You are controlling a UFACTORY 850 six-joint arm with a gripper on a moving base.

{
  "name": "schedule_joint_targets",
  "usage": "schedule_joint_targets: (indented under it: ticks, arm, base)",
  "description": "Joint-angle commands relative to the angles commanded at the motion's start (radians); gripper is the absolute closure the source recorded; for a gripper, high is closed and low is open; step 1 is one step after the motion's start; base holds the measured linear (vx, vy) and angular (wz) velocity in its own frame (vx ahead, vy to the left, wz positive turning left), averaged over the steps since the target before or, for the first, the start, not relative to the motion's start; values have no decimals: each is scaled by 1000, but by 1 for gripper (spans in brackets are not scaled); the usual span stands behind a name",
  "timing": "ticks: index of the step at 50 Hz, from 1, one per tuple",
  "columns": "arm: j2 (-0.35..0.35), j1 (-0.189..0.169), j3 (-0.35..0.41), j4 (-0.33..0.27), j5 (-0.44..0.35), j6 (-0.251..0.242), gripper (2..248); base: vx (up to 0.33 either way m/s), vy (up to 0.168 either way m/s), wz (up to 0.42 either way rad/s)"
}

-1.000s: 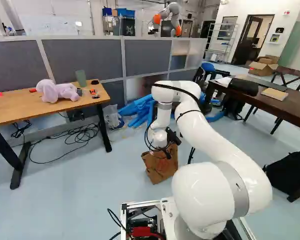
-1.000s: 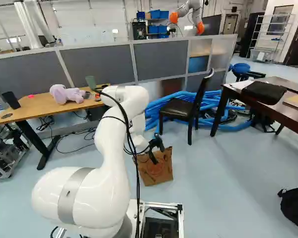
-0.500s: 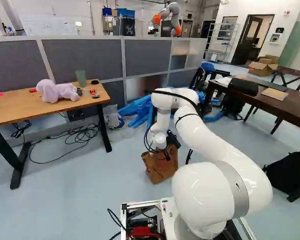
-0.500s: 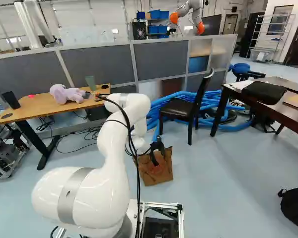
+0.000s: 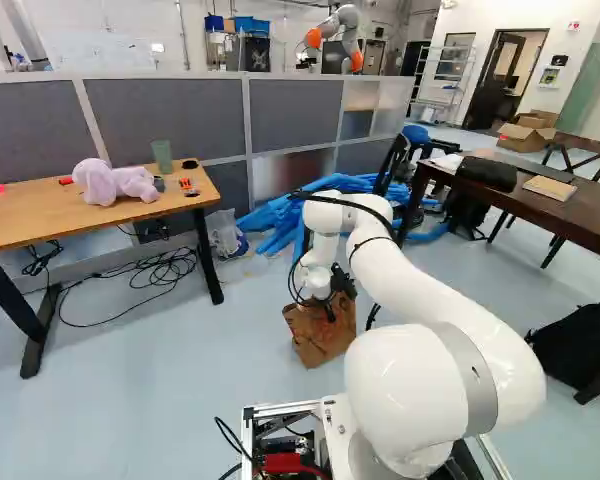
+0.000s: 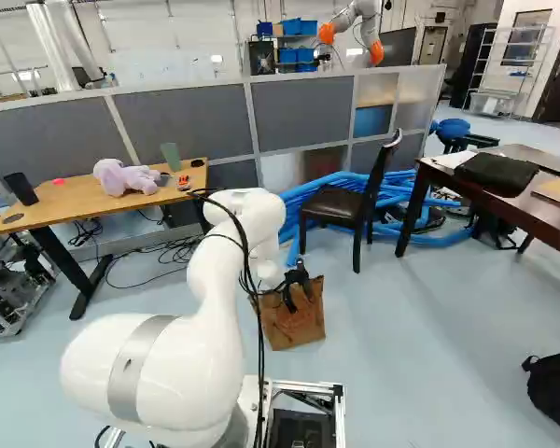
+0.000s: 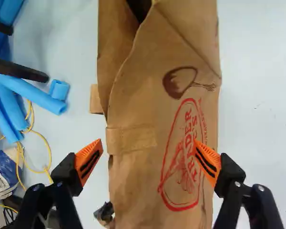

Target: Pick up the bag on the ground and place it on the table

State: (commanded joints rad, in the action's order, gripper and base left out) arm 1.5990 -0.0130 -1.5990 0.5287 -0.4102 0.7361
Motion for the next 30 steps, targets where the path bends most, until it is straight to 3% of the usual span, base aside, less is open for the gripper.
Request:
schedule_joint_targets:
  ticks: [25, 26, 30]
  arm:
    - [7, 0, -13, 0, 3, 0, 3]
    - [7, 0, -13, 0, 3, 0, 23]
    - [7, 0, -13, 0, 3, 0, 23]
  base:
    - [0, 0, 0]
    - [0, 0, 0]
    - [0, 0, 0]
